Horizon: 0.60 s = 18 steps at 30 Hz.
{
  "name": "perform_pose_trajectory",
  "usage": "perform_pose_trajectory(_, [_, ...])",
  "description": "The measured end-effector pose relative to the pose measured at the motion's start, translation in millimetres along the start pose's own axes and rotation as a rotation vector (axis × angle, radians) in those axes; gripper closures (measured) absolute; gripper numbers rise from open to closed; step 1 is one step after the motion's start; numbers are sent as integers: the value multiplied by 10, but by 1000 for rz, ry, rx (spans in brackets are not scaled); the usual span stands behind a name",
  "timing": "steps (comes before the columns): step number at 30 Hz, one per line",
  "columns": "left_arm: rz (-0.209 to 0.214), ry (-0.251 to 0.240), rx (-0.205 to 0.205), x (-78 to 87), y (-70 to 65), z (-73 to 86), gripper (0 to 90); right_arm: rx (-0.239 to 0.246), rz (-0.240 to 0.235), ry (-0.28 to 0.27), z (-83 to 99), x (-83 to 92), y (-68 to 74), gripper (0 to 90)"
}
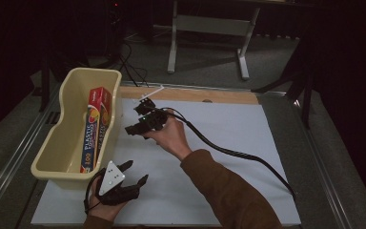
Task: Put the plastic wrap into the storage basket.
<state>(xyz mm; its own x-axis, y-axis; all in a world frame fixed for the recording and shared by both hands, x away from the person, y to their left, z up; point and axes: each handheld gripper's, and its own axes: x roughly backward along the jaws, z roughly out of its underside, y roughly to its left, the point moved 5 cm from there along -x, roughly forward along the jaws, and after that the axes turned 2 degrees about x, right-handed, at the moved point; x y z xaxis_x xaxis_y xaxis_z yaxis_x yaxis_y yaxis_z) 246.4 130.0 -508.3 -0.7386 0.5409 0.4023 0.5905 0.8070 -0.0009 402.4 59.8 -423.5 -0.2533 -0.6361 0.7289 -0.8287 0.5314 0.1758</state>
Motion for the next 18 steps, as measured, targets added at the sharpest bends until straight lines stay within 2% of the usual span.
perform_pose_trajectory(1, [0, 0, 0, 0, 0, 0, 308, 0, 0, 0, 0, 0, 0, 368])
perform_pose_trajectory(2, [-1, 1, 0, 0, 2, 0, 308, 28, 23, -5, 51, 41, -25, 364])
perform_pose_trajectory(3, [0, 1, 2, -2, 1, 0, 308, 78, 65, -16, 167, 137, -56, 360])
perform_pose_trajectory(6, [0, 5, 0, -7, -3, 3, 308, 153, 117, -39, 316, 271, -55, 338])
perform_pose_trajectory(9, [0, 5, 1, -14, -12, 4, 308, 213, 134, -75, 464, 396, -49, 309])
perform_pose_trajectory(11, [3, 3, 0, -16, -17, 1, 308, 226, 148, -108, 566, 464, -58, 300])
perform_pose_trajectory(14, [8, 4, -2, -19, -22, 0, 306, 256, 176, -126, 742, 558, -101, 286])
perform_pose_trajectory(18, [8, 6, -1, -33, -23, 0, 305, 235, 200, -144, 994, 682, -182, 275])
